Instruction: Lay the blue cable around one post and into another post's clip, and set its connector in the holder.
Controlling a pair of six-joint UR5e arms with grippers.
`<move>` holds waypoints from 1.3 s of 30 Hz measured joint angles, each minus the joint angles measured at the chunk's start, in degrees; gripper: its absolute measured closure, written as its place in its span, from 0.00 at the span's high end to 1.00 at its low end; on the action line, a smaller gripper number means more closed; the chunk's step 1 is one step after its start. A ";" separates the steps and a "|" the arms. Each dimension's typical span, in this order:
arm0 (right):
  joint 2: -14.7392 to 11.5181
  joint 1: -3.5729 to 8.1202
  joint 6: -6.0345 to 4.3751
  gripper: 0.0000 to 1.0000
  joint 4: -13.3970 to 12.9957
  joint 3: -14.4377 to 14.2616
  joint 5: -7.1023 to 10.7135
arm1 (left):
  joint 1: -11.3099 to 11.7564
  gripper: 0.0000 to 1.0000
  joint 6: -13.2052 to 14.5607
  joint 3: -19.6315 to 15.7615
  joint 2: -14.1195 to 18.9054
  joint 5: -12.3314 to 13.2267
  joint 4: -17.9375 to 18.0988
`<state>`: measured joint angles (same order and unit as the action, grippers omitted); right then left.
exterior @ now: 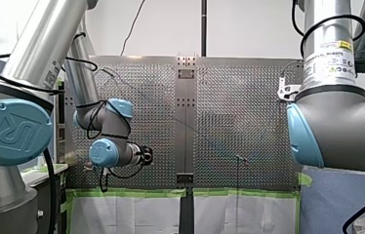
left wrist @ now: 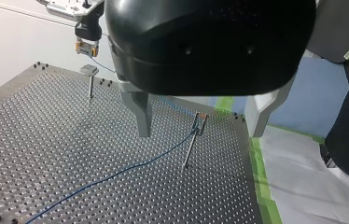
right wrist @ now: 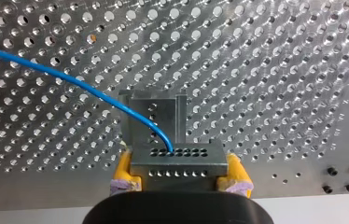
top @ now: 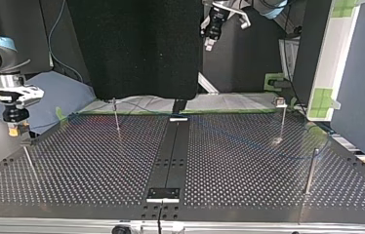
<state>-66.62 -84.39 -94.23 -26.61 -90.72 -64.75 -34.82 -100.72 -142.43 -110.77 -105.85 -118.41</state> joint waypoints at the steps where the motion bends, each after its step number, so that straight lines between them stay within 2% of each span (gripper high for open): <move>1: 0.35 0.06 0.11 0.00 -0.03 0.12 0.18 | 0.00 1.00 0.00 0.02 0.00 0.00 -0.03; 7: 2.31 0.22 1.68 0.00 0.20 0.89 0.76 | 0.00 1.00 0.00 0.01 0.00 -0.01 -0.08; 10: 2.62 0.29 1.87 0.00 -0.05 1.28 1.14 | 0.01 1.00 -0.01 0.04 0.00 -0.06 -0.08; 22: 3.83 0.49 0.87 0.00 -1.13 2.89 3.87 | 0.01 1.00 -0.17 0.06 0.00 -0.10 -0.08; 39: 5.91 0.27 0.44 0.00 -1.42 4.99 4.83 | 0.00 1.00 -0.21 0.06 0.00 -0.10 -0.08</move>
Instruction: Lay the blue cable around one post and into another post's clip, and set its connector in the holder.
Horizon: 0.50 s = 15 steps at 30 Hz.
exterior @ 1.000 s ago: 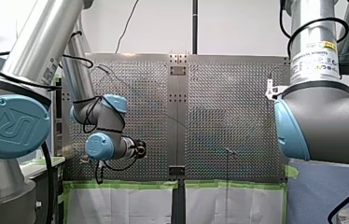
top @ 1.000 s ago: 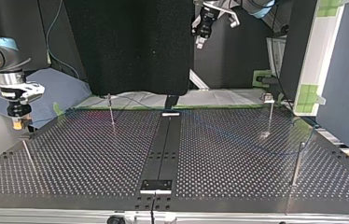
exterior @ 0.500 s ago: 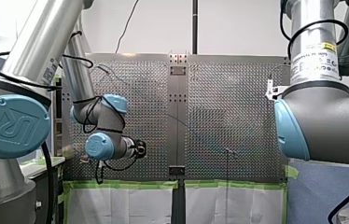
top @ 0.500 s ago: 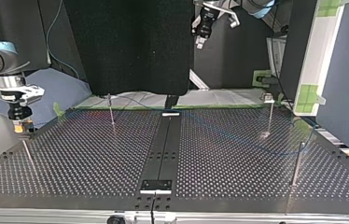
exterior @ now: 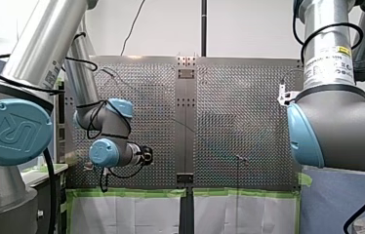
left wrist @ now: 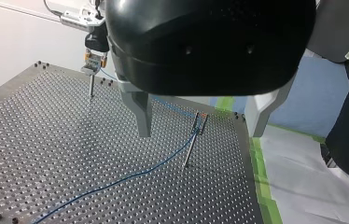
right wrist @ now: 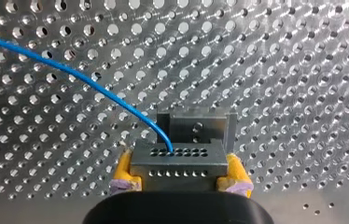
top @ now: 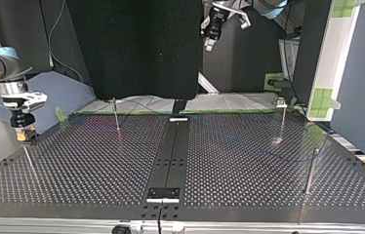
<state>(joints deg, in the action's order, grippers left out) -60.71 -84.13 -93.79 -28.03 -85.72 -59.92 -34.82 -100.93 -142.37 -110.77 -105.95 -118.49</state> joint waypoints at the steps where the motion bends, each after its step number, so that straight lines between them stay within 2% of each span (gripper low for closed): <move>1: 0.07 -0.06 0.00 0.00 0.00 0.13 0.13 | 0.00 1.00 -0.01 0.00 0.00 0.00 0.00; 15: 0.35 -0.80 -0.05 0.00 0.44 1.21 0.41 | 0.01 1.00 -0.05 0.50 0.00 0.09 -0.08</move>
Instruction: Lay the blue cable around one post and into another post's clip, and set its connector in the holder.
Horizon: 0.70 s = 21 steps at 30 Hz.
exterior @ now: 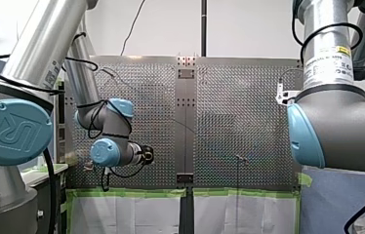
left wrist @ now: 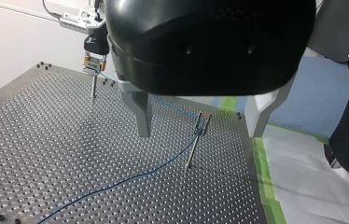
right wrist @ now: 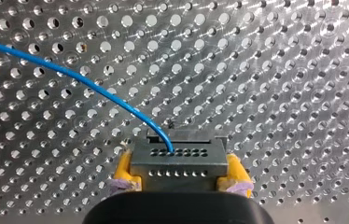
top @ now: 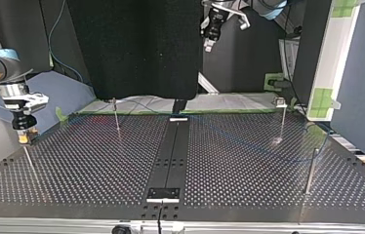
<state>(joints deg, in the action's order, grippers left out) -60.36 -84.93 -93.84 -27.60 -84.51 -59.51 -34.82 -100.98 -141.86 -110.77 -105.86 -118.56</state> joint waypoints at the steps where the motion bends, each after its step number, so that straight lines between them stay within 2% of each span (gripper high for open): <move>1: 0.00 -0.05 -0.02 0.00 0.03 0.05 -0.01 | 0.00 1.00 0.00 0.05 0.00 0.00 -0.03; 9: 0.02 -0.24 -0.16 0.00 0.02 0.16 -0.18 | -0.02 1.00 0.16 0.36 0.00 0.00 -0.66; 21: 0.17 -0.41 -0.93 0.00 0.18 0.89 -0.94 | -0.07 1.00 0.24 0.64 0.00 0.08 -0.80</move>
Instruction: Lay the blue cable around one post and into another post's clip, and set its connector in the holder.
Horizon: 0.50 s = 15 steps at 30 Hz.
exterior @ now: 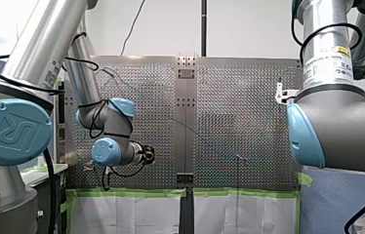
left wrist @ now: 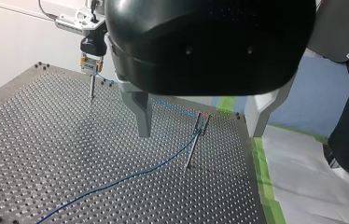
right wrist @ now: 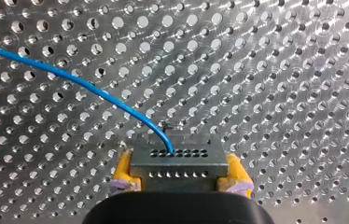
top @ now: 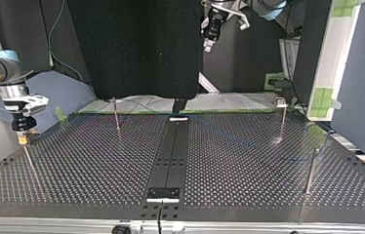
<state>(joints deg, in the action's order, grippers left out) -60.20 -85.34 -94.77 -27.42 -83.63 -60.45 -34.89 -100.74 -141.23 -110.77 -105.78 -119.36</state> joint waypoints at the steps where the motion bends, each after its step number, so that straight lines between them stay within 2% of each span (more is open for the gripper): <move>1: 0.01 -0.03 0.00 0.00 0.01 0.05 -0.01 | -0.03 1.00 0.01 0.03 0.00 0.00 0.00; 11: 0.01 -0.36 -0.10 0.00 0.06 0.14 -0.08 | -0.11 1.00 0.02 0.10 0.00 -0.03 0.00; 12: 0.02 -0.37 -0.07 0.13 0.06 0.14 -0.09 | -0.11 1.00 0.02 0.11 0.00 -0.02 0.00; 13: 0.03 -0.39 0.01 0.13 0.06 0.14 -0.11 | -0.11 1.00 0.02 0.11 0.00 -0.02 0.00; 14: 0.02 -0.43 0.09 0.37 0.03 0.17 -0.11 | -0.11 1.00 0.01 0.11 0.00 -0.01 0.00; 15: 0.03 -0.48 0.18 0.45 -0.03 0.18 -0.10 | -0.11 1.00 0.00 0.11 0.00 -0.01 0.00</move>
<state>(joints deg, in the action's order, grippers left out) -60.17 -85.82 -94.59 -27.45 -83.45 -60.55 -35.00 -100.74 -141.11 -110.77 -105.78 -119.37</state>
